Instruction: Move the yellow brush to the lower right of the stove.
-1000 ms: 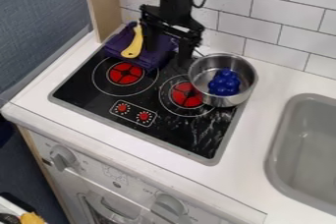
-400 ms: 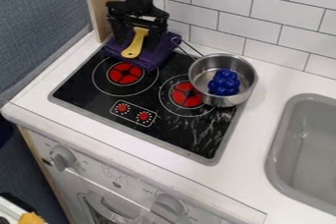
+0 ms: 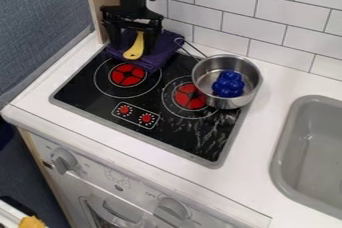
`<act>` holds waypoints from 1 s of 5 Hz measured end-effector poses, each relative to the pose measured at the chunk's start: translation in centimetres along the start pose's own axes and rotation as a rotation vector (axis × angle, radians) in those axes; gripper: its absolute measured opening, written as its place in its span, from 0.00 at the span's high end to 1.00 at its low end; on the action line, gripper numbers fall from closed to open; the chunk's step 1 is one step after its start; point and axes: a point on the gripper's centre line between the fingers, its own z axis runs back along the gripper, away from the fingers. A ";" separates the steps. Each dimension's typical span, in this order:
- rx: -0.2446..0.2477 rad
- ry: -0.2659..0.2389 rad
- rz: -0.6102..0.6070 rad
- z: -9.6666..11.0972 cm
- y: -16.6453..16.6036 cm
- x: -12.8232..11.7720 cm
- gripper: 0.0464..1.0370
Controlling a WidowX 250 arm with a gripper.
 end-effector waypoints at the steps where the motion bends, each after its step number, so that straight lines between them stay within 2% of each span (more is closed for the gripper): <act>1: 0.010 0.004 0.006 -0.3 0.0 0.3 0.08; 3: 0.017 -0.004 -0.019 -0.4 -0.9 0.3 0.62; 4: 0.014 -0.009 -0.030 0.1 -0.9 -0.4 0.64; 5: 0.016 -0.080 -0.039 3.9 -0.6 -1.5 0.64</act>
